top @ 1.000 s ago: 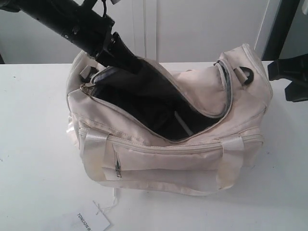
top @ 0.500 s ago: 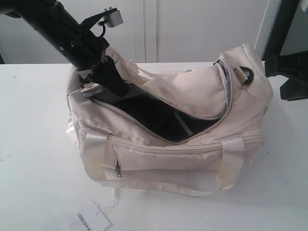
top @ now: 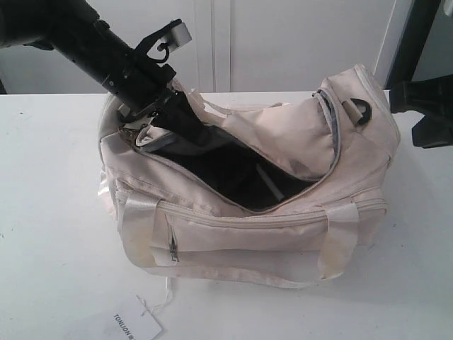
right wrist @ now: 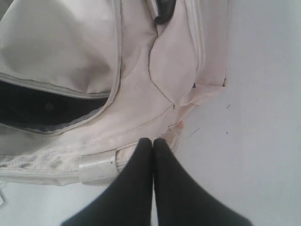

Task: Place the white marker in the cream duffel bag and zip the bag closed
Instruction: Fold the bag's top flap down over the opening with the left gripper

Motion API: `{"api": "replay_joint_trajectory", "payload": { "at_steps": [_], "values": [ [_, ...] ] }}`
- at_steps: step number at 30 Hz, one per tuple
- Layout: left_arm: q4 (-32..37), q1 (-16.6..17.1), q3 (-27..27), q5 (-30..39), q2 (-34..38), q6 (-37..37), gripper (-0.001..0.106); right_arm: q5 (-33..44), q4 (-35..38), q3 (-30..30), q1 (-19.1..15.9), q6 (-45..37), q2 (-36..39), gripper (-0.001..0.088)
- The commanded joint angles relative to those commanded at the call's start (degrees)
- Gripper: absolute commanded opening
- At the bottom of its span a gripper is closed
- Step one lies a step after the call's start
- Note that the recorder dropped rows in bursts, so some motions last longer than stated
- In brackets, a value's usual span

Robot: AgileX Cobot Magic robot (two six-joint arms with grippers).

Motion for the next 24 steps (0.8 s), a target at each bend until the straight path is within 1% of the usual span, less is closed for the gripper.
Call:
{"api": "replay_joint_trajectory", "payload": {
  "at_steps": [1,4,7,14,24],
  "values": [
    [-0.1,0.0,0.0,0.0,0.0,0.0,0.032,0.0,0.0,0.0,0.0,0.0,0.0,0.0],
    [-0.8,0.0,0.0,0.0,0.0,0.0,0.048,0.0,0.0,0.0,0.0,0.0,0.0,0.0],
    [-2.0,0.0,0.0,0.0,0.0,0.0,0.054,0.0,0.0,0.0,0.0,0.0,0.0,0.0],
    [-5.5,0.0,-0.1,0.0,-0.3,-0.1,0.056,-0.1,0.0,0.0,0.0,0.0,0.0,0.0],
    [-5.7,0.0,-0.1,0.0,-3.9,0.0,0.056,-0.1,0.0,0.0,0.0,0.0,0.0,0.0]
  ]
}}
